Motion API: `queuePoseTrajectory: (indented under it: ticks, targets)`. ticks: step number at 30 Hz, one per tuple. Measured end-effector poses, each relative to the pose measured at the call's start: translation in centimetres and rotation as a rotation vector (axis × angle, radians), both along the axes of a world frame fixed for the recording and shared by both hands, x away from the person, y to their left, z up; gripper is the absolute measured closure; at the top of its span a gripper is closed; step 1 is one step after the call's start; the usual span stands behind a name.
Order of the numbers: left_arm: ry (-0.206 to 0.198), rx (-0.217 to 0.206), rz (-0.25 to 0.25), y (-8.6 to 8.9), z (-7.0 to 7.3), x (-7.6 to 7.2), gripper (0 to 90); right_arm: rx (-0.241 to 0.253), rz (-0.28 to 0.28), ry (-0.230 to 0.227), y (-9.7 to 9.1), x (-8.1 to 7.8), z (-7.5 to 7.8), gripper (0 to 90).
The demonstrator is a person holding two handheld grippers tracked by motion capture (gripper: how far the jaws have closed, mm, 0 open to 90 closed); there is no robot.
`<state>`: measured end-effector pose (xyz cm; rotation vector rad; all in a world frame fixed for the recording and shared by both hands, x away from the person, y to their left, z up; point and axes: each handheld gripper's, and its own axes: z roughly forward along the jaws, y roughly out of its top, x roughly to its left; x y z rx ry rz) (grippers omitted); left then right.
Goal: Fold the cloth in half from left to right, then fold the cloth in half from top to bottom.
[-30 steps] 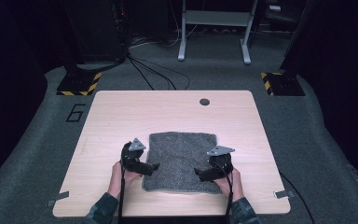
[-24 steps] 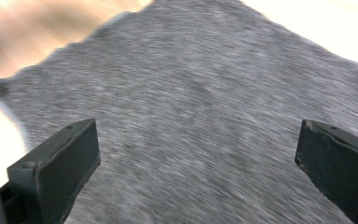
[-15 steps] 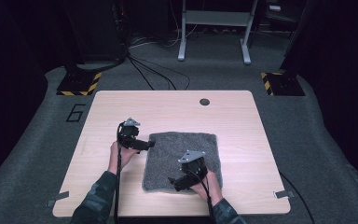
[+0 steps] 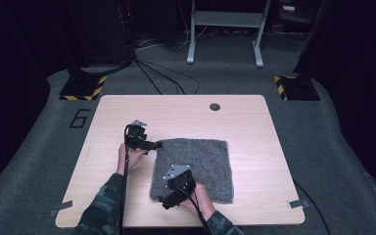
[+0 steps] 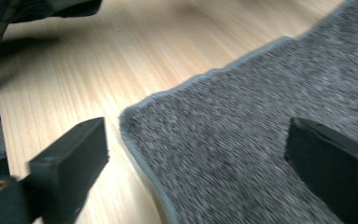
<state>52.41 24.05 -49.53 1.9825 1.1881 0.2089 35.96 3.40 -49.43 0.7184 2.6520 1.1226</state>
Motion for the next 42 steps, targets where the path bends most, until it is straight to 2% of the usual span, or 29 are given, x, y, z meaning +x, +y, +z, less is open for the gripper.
queuePoseTrajectory:
  ticks: [2, 3, 4, 6, 7, 9, 10, 11, 12, 14, 16, 18, 19, 21, 22, 24, 25, 27, 29, 31, 32, 35, 38, 40, 42]
  targets:
    - [-0.023, 0.015, 0.005, -0.3, -0.1, 0.3, 8.5, -0.010, 0.013, 0.000, 0.8, -0.1, -0.3, 9.4]
    - [-0.012, 0.024, -0.003, -0.3, -0.1, 0.4, 9.2, -0.011, 0.014, -0.006, 1.2, -0.2, -0.5, 11.2]
    - [-0.009, 0.023, 0.000, -0.5, -0.2, 0.5, 9.7, -0.025, 0.023, 0.010, 1.5, -0.2, -0.6, 12.6]
    - [-0.004, 0.034, -0.004, -0.7, -0.4, 0.8, 10.8, -0.025, 0.026, 0.004, 2.2, -0.4, -1.0, 15.1]
    - [0.002, 0.037, -0.006, -0.8, -0.5, 1.0, 11.7, -0.042, 0.028, -0.003, 2.6, -0.6, -1.1, 16.6]
    - [-0.002, 0.045, 0.000, -0.9, -0.6, 1.2, 14.8, -0.041, 0.035, -0.021, 3.3, -0.7, -1.4, 23.9]
    - [0.007, 0.055, 0.009, -1.0, -0.7, 1.4, 18.8, -0.062, 0.039, -0.024, 3.8, -0.8, -1.3, 30.7]
    - [0.007, 0.058, 0.009, -1.1, -0.7, 1.6, 18.8, -0.062, 0.039, -0.024, 3.8, -0.8, -1.3, 30.7]
    - [0.018, 0.049, 0.011, -1.1, -0.8, 1.8, 20.2, -0.054, 0.032, -0.031, 4.1, -0.9, -1.4, 33.6]
    - [0.013, 0.055, 0.021, -1.3, -0.9, 1.9, 24.2, -0.068, 0.034, -0.044, 4.4, -1.0, -1.5, 40.6]
    - [0.026, 0.060, 0.007, -1.4, -1.1, 2.0, 27.2, -0.077, 0.025, -0.042, 4.7, -1.1, -1.6, 46.1]
    - [0.026, 0.068, 0.006, -1.4, -1.4, 2.1, 32.1, -0.086, 0.029, -0.057, 4.9, -1.1, -1.8, 50.6]
    - [0.039, 0.060, -0.001, -1.4, -1.5, 2.1, 34.4, -0.091, 0.021, -0.048, 4.9, -1.2, -1.8, 52.3]
    - [0.029, 0.061, -0.001, -1.4, -1.6, 2.1, 43.6, -0.101, 0.034, -0.056, 4.9, -1.2, -1.8, 57.1]
    - [0.035, 0.056, -0.005, -1.4, -1.6, 2.0, 43.6, -0.101, 0.034, -0.056, 4.9, -1.2, -1.8, 57.1]
    - [0.028, 0.058, -0.015, -1.4, -1.7, 1.9, 51.5, -0.083, 0.023, -0.062, 5.0, -1.3, -2.0, 60.3]
    - [0.027, 0.062, -0.023, -1.4, -1.6, 1.9, 54.8, -0.097, 0.038, -0.045, 4.9, -1.4, -1.9, 61.7]
    - [0.022, 0.063, -0.022, -1.5, -1.7, 1.8, 59.3, -0.102, 0.032, -0.059, 5.0, -1.5, -2.0, 65.6]
    - [0.012, 0.061, -0.028, -1.6, -1.8, 1.6, 63.7, -0.085, 0.032, -0.068, 5.1, -1.6, -2.2, 69.8]
    - [-0.004, 0.079, -0.042, -1.6, -1.8, 1.6, 68.7, -0.090, 0.032, -0.048, 5.1, -1.7, -2.0, 76.0]
    - [-0.004, 0.079, -0.038, -1.7, -1.8, 1.5, 68.7, -0.090, 0.032, -0.048, 5.1, -1.7, -2.0, 76.0]
    - [-0.006, 0.083, -0.035, -1.6, -1.8, 1.5, 72.7, -0.076, 0.043, -0.053, 5.0, -2.0, -2.2, 84.3]
    - [-0.019, 0.081, -0.029, -1.5, -2.0, 1.3, 76.3, -0.067, 0.024, -0.059, 4.9, -2.1, -2.3, 86.2]
    - [-0.012, 0.084, -0.029, -1.5, -1.9, 1.2, 80.5, -0.065, 0.032, -0.089, 4.8, -2.5, -2.3, 87.5]
    - [-0.018, 0.078, -0.016, -1.4, -1.8, 1.2, 84.5, -0.068, 0.045, -0.094, 4.8, -2.8, -2.2, 87.9]
